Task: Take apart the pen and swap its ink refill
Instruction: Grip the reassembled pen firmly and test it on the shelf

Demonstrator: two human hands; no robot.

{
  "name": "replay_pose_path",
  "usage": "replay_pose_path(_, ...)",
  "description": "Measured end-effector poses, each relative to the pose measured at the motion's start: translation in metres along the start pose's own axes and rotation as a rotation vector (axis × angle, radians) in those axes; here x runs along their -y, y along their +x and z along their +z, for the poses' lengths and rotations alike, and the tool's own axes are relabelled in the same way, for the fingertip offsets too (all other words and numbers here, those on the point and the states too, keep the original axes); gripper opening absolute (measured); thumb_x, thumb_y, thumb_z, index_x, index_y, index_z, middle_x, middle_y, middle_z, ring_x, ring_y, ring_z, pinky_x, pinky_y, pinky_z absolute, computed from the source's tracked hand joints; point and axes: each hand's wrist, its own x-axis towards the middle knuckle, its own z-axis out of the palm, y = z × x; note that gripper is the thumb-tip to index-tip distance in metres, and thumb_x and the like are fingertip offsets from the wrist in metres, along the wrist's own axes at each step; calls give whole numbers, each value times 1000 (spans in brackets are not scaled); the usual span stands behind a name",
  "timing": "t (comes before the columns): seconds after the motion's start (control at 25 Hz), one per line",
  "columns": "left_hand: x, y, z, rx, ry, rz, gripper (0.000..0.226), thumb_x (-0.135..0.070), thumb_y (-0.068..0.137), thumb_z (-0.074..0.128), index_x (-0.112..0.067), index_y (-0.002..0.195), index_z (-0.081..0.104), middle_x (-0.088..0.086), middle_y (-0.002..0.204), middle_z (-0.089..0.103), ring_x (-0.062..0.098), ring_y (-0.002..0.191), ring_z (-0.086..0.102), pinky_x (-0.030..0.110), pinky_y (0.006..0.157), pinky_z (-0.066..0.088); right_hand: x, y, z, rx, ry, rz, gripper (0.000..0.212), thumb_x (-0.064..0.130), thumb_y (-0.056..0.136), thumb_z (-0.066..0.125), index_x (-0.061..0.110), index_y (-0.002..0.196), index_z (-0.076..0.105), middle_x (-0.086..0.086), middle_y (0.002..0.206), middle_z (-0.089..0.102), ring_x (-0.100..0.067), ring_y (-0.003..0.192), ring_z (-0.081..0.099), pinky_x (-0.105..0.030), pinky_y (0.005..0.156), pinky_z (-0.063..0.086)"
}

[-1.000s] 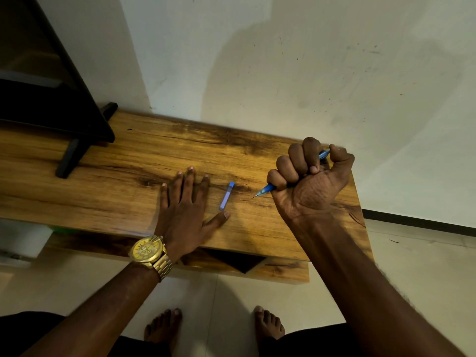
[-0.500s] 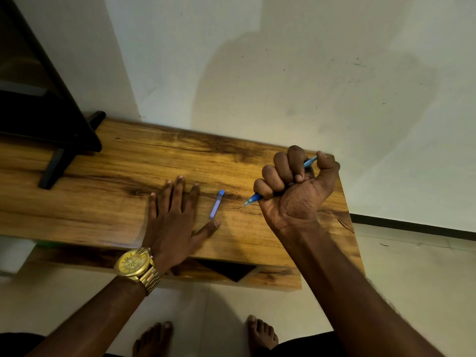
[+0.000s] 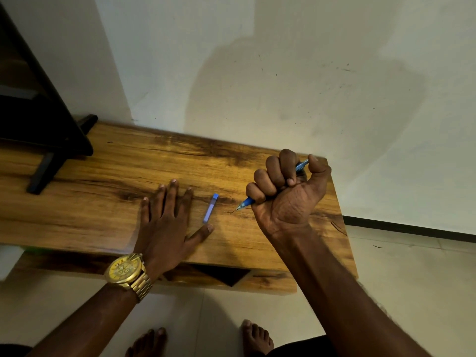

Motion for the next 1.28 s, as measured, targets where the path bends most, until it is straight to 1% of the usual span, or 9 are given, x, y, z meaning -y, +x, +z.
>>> replay_pose_path(0.32, -1, 0, 1, -10, 3, 2, 108, -94, 86, 14, -30, 173, 8, 9, 184, -5, 36, 169, -1, 64, 134, 7, -1, -1, -2, 24, 36, 14, 43, 47, 95, 33, 20, 61, 28, 5, 56, 19, -11, 46, 14, -23, 48, 14)
replay_pose_path(0.48, 0, 1, 1, -4, 9, 3, 108, -94, 86, 14, -30, 173, 8, 10, 183, -6, 36, 169, -1, 64, 134, 7, 1, 0, -2, 10, 28, -2, 40, 45, 93, 33, 21, 61, 28, 6, 55, 18, -11, 46, 14, -22, 48, 15)
replay_pose_path(0.68, -2, 0, -1, -6, 21, -10, 110, -94, 84, 13, -30, 173, 11, 10, 183, -3, 36, 169, 1, 63, 134, 7, 1, 0, -4, -22, 73, -33, 44, 50, 94, 36, 22, 61, 27, 6, 55, 18, -11, 46, 14, -23, 46, 16)
replay_pose_path(0.88, -2, -1, 0, -15, -4, -6, 110, -94, 85, 17, -29, 173, 13, 10, 184, -2, 36, 169, 1, 63, 134, 6, 3, 1, -5, -34, 106, -38, 40, 46, 91, 37, 23, 60, 28, 7, 55, 18, -11, 45, 13, -23, 46, 16)
replay_pose_path(1.0, -1, -1, 0, -15, -25, 1, 110, -94, 85, 18, -29, 173, 12, 10, 184, -3, 36, 169, 0, 63, 134, 6, 1, 1, -6, -56, 124, -46, 42, 49, 92, 37, 23, 60, 28, 7, 55, 18, -11, 46, 14, -23, 46, 17)
replay_pose_path(1.12, 1, 0, -5, 33, -46, -1, 111, -95, 83, 18, -31, 173, 9, 8, 183, -8, 34, 170, -5, 61, 134, 3, 2, 1, -7, -55, 145, -40, 39, 45, 90, 38, 23, 60, 28, 7, 55, 18, -11, 46, 14, -23, 46, 17)
replay_pose_path(1.2, 4, 2, -12, 53, -96, -4, 109, -95, 82, 24, -33, 172, 17, 5, 184, 0, 31, 170, 0, 60, 135, 8, 2, 2, -7, -61, 178, -49, 39, 43, 90, 39, 23, 58, 29, 7, 55, 18, -11, 46, 15, -23, 45, 18)
replay_pose_path(1.24, 5, 3, -18, 37, -159, 1, 105, -93, 82, 30, -34, 169, 27, 3, 182, 13, 29, 168, 10, 59, 134, 16, 2, 2, -7, -73, 204, -54, 41, 44, 90, 39, 22, 56, 32, 7, 55, 18, -11, 46, 15, -23, 45, 18)
replay_pose_path(1.28, 5, 3, -25, -5, -267, 17, 95, -89, 84, 39, -34, 162, 41, -1, 175, 33, 26, 163, 26, 58, 130, 28, 2, 2, -7, -81, 236, -55, 43, 45, 90, 40, 20, 55, 36, 7, 55, 18, -11, 46, 15, -24, 44, 19)
